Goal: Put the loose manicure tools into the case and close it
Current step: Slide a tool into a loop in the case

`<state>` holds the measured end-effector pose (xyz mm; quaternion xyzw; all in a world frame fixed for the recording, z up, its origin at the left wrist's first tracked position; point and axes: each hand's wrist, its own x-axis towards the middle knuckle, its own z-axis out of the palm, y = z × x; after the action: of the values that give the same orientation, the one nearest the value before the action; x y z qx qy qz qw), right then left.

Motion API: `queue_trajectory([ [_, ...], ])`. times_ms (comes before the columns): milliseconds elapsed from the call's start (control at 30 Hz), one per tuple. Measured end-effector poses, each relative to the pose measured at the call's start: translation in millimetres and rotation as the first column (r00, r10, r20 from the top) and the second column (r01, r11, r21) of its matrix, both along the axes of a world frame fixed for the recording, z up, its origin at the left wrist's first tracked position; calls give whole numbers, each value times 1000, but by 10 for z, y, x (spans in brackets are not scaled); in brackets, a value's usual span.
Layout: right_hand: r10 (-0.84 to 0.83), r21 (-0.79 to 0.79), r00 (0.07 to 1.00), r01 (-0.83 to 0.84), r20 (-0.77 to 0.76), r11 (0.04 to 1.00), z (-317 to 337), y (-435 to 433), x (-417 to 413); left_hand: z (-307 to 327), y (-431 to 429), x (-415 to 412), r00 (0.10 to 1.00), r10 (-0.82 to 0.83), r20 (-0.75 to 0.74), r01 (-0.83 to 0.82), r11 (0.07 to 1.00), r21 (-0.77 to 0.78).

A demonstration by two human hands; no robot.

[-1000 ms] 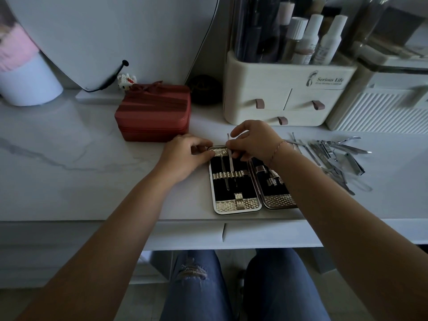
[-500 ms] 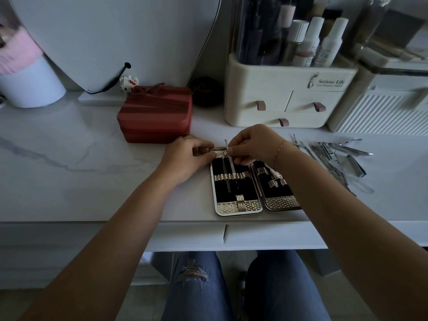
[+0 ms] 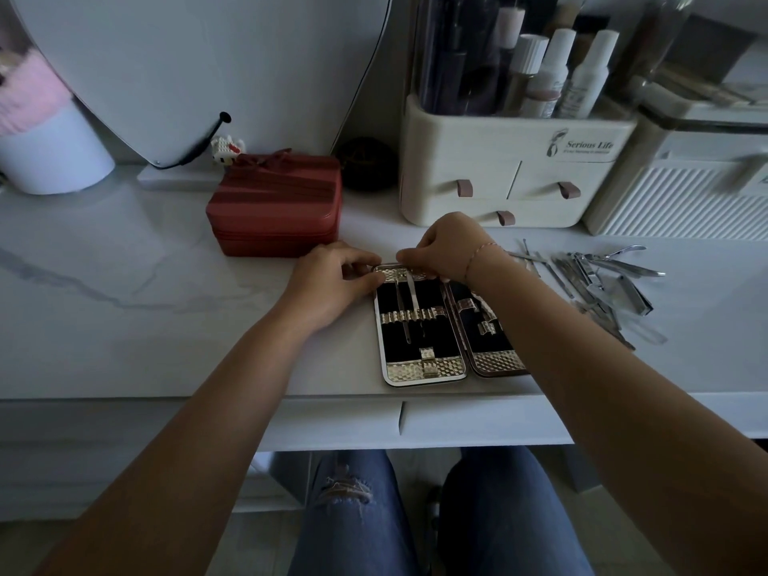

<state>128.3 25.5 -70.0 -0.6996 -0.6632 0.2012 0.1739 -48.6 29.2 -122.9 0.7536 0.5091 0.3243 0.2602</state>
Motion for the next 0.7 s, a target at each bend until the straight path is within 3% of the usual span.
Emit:
queue_trajectory([
  [367, 53, -165, 998, -50, 13, 985, 42, -76, -20, -3, 3, 6, 1000, 9, -12, -8, 1000, 23],
  [700, 53, -168, 999, -50, 13, 985, 18, -169, -5, -5, -4, 11, 1000, 11, 0, -11, 1000, 21],
])
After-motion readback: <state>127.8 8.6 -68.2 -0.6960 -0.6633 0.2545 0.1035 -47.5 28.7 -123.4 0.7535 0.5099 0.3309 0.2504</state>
